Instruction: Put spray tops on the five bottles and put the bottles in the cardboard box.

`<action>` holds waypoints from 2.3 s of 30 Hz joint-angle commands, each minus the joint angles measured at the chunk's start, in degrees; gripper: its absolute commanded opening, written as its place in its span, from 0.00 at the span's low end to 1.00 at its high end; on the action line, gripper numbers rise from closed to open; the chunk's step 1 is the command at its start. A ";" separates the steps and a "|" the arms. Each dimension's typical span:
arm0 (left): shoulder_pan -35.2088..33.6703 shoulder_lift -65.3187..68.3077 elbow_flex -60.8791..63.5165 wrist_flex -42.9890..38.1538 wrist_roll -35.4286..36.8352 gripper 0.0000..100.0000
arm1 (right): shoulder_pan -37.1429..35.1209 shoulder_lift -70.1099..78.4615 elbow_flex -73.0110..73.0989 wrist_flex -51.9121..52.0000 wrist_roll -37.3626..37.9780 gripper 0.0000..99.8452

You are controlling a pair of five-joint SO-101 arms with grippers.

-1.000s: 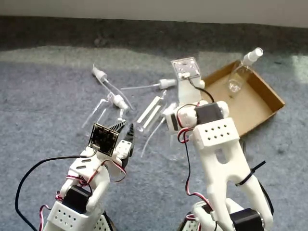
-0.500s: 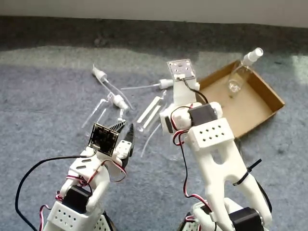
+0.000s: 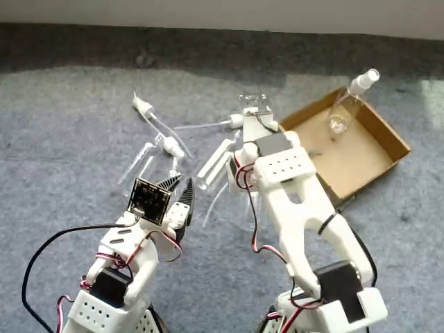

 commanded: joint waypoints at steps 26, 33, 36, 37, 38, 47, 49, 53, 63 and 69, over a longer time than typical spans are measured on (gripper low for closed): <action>-0.40 -0.04 1.27 -1.32 0.18 0.01 | 8.48 24.92 -19.74 5.93 1.05 0.09; -0.40 -0.04 1.27 -1.32 0.18 0.01 | 8.66 22.55 -19.74 6.46 19.52 0.08; -0.40 -0.04 1.27 -1.32 0.18 0.01 | 8.66 17.71 -19.47 6.46 20.92 0.08; -0.40 -0.04 1.27 -1.32 0.18 0.01 | 8.48 15.78 -19.38 6.46 20.92 0.08; -0.40 -0.04 1.27 -1.32 0.18 0.01 | 8.40 13.76 -19.38 6.46 20.92 0.08; -0.40 -0.04 1.27 -1.32 0.18 0.01 | 8.40 -3.03 -13.76 10.77 32.26 0.09; -0.40 -0.04 1.27 -1.32 0.18 0.01 | 8.57 -7.16 -12.00 10.95 31.56 0.09; -0.31 -0.22 1.27 -1.32 0.18 0.01 | 8.40 -16.40 -7.25 10.77 30.07 0.09; 6.55 -0.22 1.27 1.49 0.18 0.01 | 8.66 -41.54 13.41 1.63 22.95 0.09; 6.81 -0.22 1.19 1.32 -2.73 0.01 | 8.66 -52.18 31.52 -10.42 21.71 0.09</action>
